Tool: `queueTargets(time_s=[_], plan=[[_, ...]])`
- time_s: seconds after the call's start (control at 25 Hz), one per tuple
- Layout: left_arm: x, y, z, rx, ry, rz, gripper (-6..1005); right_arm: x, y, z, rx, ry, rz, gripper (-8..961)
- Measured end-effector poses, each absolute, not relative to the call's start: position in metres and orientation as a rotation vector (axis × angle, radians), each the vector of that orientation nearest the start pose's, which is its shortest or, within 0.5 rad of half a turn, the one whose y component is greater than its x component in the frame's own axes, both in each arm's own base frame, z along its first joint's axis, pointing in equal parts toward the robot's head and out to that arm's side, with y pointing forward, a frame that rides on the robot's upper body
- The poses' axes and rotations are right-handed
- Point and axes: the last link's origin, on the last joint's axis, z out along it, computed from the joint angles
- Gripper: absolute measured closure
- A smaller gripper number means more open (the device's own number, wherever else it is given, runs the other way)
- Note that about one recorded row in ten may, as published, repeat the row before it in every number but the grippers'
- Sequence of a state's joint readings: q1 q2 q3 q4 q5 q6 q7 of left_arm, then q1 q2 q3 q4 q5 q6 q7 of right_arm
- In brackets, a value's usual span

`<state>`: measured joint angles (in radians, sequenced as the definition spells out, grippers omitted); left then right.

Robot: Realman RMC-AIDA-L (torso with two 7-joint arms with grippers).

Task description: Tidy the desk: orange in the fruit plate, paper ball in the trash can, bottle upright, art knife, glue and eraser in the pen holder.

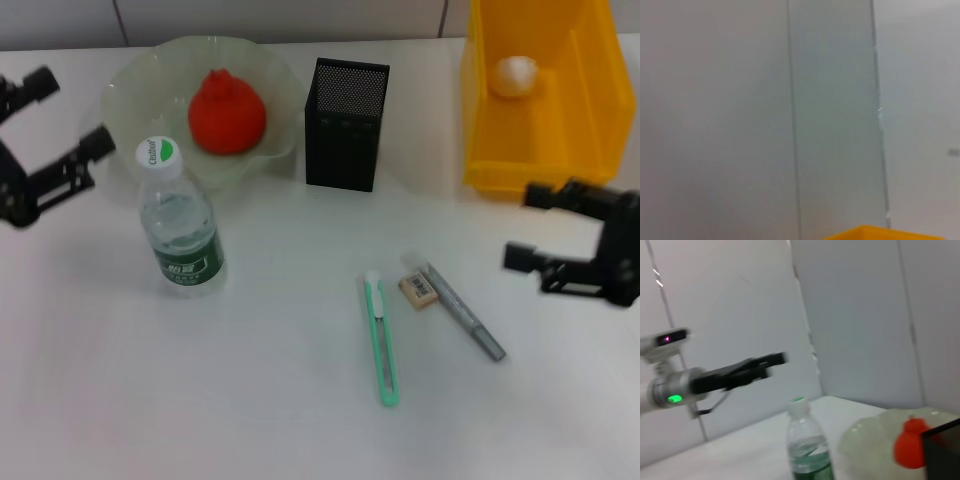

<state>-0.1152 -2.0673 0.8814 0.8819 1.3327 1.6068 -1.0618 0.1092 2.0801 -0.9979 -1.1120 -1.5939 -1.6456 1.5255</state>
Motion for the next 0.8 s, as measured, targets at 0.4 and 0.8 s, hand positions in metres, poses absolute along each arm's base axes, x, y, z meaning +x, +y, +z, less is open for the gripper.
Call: queueTargets(time_s=[0.4, 0.8], plan=[[-0.295, 0.223, -0.002, -2.639, -0.199, -0.942, 186, 0.160, 0.301, 0.057, -2.722, 0.814, 0.155, 121], [-0.288, 0.237, -0.026, -2.714, -0.216, -0.933, 186, 0.127, 0.312, -0.029, -2.645, 0.860, -0.408, 125]])
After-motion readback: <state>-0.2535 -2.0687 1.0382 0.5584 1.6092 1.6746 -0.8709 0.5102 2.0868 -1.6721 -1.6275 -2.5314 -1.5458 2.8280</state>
